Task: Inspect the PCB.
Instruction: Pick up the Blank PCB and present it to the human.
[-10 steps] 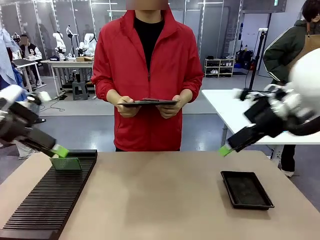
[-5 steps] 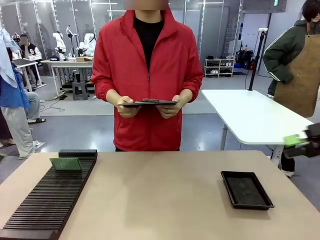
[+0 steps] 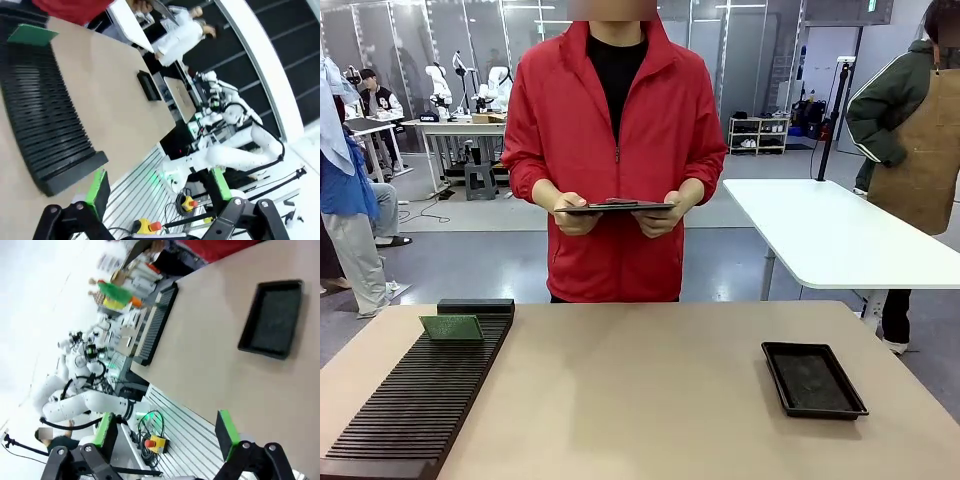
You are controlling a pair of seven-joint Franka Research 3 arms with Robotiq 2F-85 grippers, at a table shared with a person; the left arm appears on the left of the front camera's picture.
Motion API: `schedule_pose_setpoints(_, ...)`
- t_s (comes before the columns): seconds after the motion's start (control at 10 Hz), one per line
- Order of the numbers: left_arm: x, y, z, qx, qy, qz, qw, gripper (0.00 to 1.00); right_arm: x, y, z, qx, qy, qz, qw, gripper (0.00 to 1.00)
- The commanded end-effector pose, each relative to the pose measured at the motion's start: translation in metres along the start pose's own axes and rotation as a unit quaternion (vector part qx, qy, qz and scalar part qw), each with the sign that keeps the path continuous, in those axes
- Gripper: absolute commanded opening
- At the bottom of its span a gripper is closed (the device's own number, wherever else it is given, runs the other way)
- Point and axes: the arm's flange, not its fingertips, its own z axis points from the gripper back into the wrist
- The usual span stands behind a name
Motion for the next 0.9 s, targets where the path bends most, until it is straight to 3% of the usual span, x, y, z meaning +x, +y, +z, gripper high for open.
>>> schedule_pose_setpoints(0.0, -0.013, 0.005, 0.029, 0.016, -0.029, 0.001, 0.999, 1.00, -0.042, -0.002, -0.007, -0.016, -0.016, -0.004, 1.000, 1.00)
schedule_pose_setpoints(0.2, -0.030, 0.006, 0.055, 0.036, -0.055, 0.011, 0.998, 1.00, -0.052, 0.001, -0.004, -0.028, -0.014, 0.010, 0.999, 1.00)
schedule_pose_setpoints(0.4, -0.032, 0.008, 0.049, 0.032, -0.060, 0.018, 0.997, 1.00, -0.044, 0.006, -0.011, -0.035, -0.025, 0.023, 0.999, 1.00)
schedule_pose_setpoints(0.5, -0.032, 0.008, 0.049, 0.032, -0.060, 0.018, 0.997, 1.00, -0.028, -0.007, 0.031, -0.023, -0.028, -0.006, 0.999, 1.00)
schedule_pose_setpoints(0.8, -0.032, 0.008, 0.049, 0.032, -0.060, 0.018, 0.997, 1.00, -0.028, -0.007, 0.031, -0.023, -0.028, -0.006, 0.999, 1.00)
